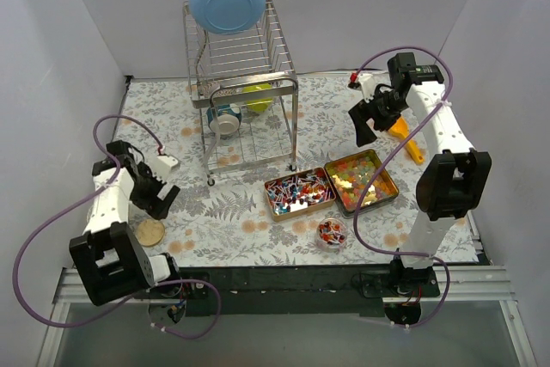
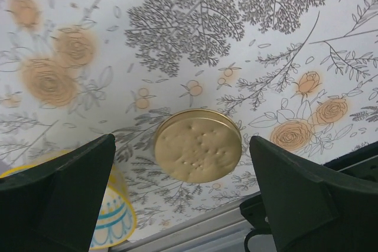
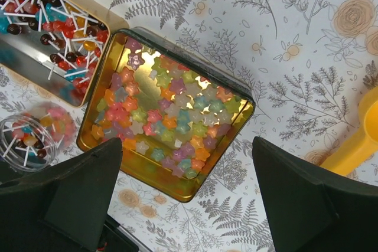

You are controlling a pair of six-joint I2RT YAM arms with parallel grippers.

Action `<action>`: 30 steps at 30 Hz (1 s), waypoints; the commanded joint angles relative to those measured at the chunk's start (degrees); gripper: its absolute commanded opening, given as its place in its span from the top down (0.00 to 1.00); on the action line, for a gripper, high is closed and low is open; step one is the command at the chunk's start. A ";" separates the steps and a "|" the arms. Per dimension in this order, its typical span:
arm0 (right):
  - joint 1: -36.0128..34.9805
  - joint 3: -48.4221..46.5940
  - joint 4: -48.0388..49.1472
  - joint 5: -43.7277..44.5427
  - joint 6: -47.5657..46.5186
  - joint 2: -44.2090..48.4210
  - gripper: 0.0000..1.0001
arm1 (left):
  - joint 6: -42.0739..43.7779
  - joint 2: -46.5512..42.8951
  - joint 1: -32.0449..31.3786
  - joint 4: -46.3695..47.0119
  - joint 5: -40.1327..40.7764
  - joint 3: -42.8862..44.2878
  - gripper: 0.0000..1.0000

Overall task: Pack the candies
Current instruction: Pick up the bottle lid from the corner of the board.

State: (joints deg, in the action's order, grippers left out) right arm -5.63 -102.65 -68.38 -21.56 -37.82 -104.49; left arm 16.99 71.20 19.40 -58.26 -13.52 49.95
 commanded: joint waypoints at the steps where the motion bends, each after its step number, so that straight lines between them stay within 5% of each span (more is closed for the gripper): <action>1: -0.61 -3.95 -3.77 -0.32 -0.67 -1.15 0.02 | 0.77 4.20 0.55 2.80 1.55 -1.70 0.02; 13: -3.24 -5.19 -5.09 1.96 -0.15 -3.00 0.02 | 0.06 2.28 1.70 2.19 6.49 -7.85 0.02; 23: -5.45 -8.09 -6.59 2.93 0.38 -4.76 0.02 | -3.19 1.84 1.69 12.81 11.41 -14.53 0.02; 30: -5.53 -6.95 -6.50 3.19 0.12 -4.41 0.02 | -2.67 1.84 1.26 10.54 5.90 -12.78 0.08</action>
State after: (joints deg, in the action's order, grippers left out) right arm -11.00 -109.23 -73.67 -18.24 -37.69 -110.00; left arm 14.06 73.63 20.80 -49.91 -3.84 36.58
